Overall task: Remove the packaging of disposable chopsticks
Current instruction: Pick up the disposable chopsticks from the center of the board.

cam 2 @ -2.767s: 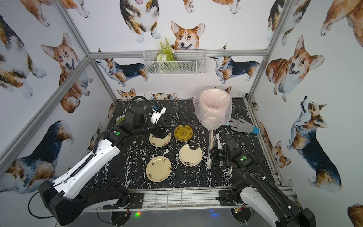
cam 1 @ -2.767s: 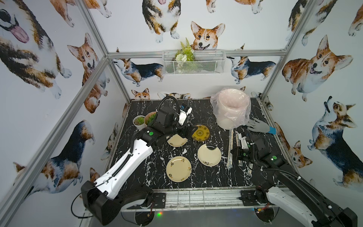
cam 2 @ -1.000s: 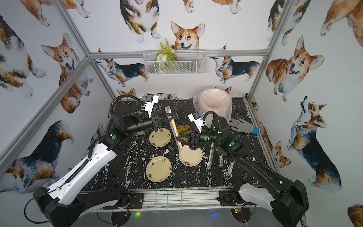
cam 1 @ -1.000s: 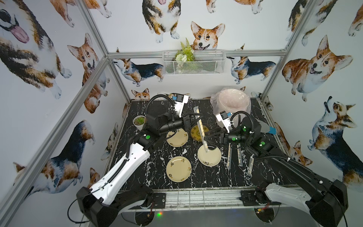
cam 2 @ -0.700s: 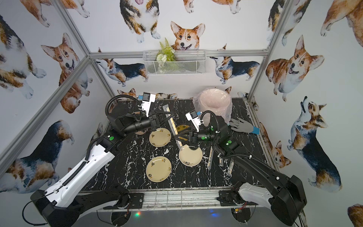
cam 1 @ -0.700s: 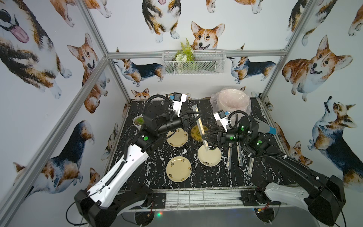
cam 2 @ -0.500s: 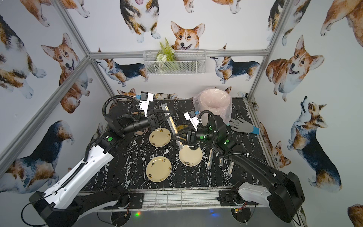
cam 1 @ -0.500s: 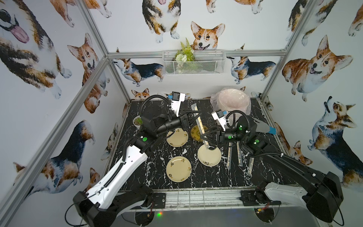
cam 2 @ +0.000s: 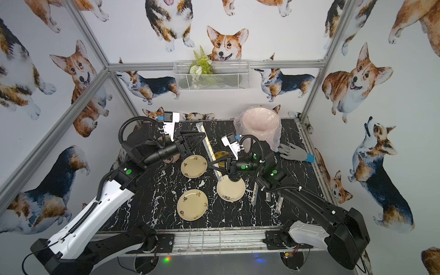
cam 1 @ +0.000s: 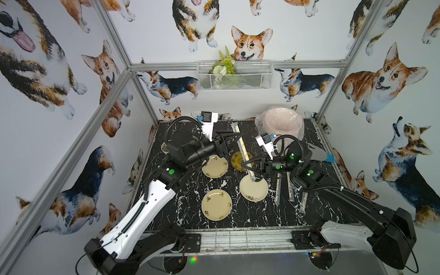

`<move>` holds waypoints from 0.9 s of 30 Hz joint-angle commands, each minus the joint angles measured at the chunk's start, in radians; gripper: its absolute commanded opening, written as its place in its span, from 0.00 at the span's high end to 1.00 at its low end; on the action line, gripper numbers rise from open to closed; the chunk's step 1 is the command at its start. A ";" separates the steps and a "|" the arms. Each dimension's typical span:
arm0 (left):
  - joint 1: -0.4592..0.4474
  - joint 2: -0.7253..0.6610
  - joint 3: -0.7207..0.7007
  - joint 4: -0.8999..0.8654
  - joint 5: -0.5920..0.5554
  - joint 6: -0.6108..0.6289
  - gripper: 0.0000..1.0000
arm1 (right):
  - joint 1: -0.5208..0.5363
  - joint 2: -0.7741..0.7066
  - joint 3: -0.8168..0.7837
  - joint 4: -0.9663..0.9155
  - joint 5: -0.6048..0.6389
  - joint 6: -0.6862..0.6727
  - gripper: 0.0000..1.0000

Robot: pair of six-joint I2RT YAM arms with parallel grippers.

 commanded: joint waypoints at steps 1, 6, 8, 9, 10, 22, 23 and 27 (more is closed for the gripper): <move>0.012 -0.055 -0.019 -0.001 -0.113 0.086 0.25 | -0.002 0.003 0.006 -0.029 -0.020 -0.002 1.00; 0.041 -0.045 0.017 -0.050 -0.070 0.111 0.27 | -0.002 0.010 0.006 -0.028 -0.063 0.004 1.00; 0.052 -0.034 0.022 -0.063 -0.062 0.098 0.29 | -0.002 0.010 0.006 -0.022 -0.080 0.009 1.00; 0.059 -0.029 0.019 -0.062 -0.057 0.088 0.30 | -0.002 0.012 0.008 -0.022 -0.090 0.011 1.00; 0.065 -0.026 0.015 -0.056 -0.048 0.078 0.31 | -0.002 0.013 0.011 -0.025 -0.098 0.011 1.00; 0.107 0.007 -0.004 0.072 0.116 -0.020 0.57 | 0.001 0.038 0.034 -0.105 -0.168 -0.003 1.00; 0.109 0.011 -0.004 0.079 0.129 -0.023 0.64 | 0.001 0.038 0.035 -0.107 -0.165 -0.005 1.00; 0.112 0.021 0.001 0.081 0.155 -0.026 0.79 | 0.001 0.045 0.043 -0.110 -0.165 -0.011 1.00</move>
